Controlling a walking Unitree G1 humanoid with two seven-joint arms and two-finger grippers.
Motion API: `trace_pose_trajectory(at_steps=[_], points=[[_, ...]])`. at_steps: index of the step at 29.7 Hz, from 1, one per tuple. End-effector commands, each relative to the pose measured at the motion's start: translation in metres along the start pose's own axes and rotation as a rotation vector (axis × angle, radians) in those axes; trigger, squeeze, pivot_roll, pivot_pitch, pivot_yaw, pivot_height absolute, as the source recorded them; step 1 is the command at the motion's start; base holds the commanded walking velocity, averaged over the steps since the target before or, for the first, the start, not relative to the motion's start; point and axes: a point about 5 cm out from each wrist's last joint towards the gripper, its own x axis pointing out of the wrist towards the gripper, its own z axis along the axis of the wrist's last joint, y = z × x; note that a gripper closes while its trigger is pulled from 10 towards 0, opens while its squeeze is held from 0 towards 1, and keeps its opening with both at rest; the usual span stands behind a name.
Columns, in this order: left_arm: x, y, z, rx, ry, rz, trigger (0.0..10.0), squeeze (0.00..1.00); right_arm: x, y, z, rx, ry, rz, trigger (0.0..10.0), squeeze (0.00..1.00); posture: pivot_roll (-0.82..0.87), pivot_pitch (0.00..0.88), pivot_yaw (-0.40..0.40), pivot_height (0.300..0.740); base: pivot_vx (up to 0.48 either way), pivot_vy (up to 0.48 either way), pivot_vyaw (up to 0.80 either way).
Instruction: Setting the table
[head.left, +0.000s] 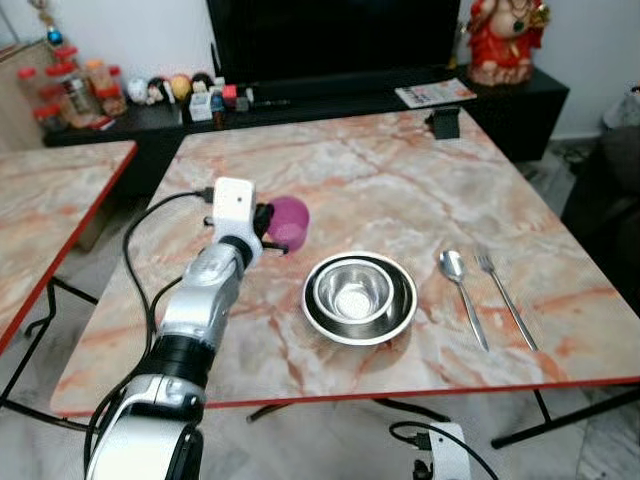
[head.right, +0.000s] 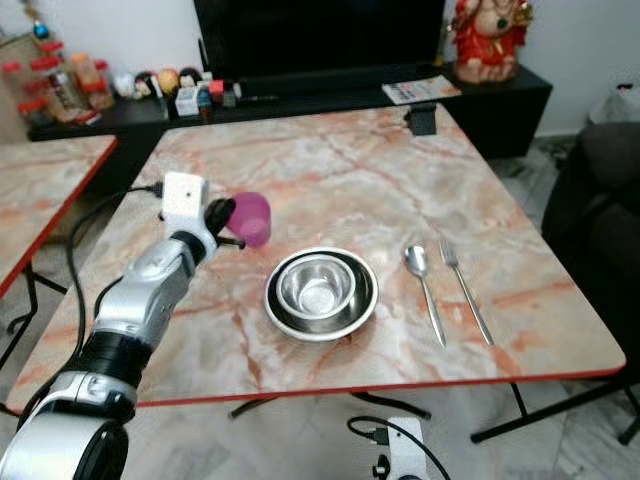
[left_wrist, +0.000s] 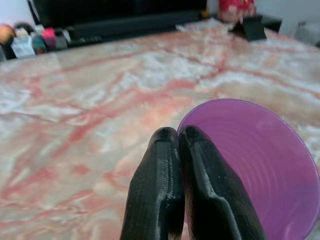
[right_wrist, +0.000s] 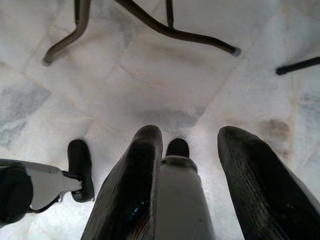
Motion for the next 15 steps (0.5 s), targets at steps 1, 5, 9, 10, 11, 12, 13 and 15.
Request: trace_pose_trajectory(at_steps=[1, 5, 9, 10, 11, 12, 13, 15], points=[[0.002, 0.006, -0.004, 0.015, 0.053, 0.023, 10.0, 0.0, 0.0, 0.001, -0.002, 0.02, 0.005, -0.006, 10.0, 0.0, 0.01, 0.006, 0.103, 0.732, 0.0, 0.0, 0.0], [0.005, 0.008, -0.004, 0.02, 0.105, 0.033, 10.0, 0.0, -0.001, 0.003, -0.005, 0.026, 0.011, -0.006, 10.0, 0.0, 0.01, 0.006, 0.111, 0.732, 0.0, 0.0, 0.0], [0.004, 0.014, -0.004, 0.024, 0.124, 0.057, 10.0, 0.0, -0.001, 0.004, -0.006, 0.029, 0.012, -0.005, 10.0, 0.0, 0.02, 0.007, 0.113, 0.732, 0.0, 0.0, 0.0], [0.003, 0.016, -0.004, 0.025, 0.127, 0.06, 10.0, 0.0, -0.001, 0.005, -0.006, 0.029, 0.012, -0.004, 10.0, 0.0, 0.02, 0.007, 0.113, 0.732, 0.0, 0.0, 0.0], [0.002, 0.018, -0.004, 0.022, 0.136, 0.063, 10.0, 0.0, -0.001, 0.005, -0.006, 0.029, 0.012, -0.004, 10.0, 0.0, 0.02, 0.008, 0.112, 0.732, 0.0, 0.0, 0.0], [0.002, 0.019, -0.005, 0.017, 0.147, 0.065, 10.0, 0.0, -0.001, 0.005, -0.006, 0.028, 0.012, -0.003, 10.0, 0.0, 0.02, 0.009, 0.112, 0.732, 0.0, 0.0, 0.0], [0.001, 0.02, -0.006, 0.012, 0.153, 0.066, 10.0, 0.0, -0.001, 0.005, -0.006, 0.027, 0.012, -0.003, 10.0, 0.0, 0.02, 0.009, 0.112, 0.732, 0.0, 0.0, 0.0], [-0.001, 0.021, -0.009, -0.053, 0.168, 0.06, 10.0, 0.0, -0.001, 0.006, -0.005, 0.027, 0.011, -0.002, 10.0, 0.0, 0.02, 0.01, 0.113, 0.732, 0.0, 0.0, 0.0]])
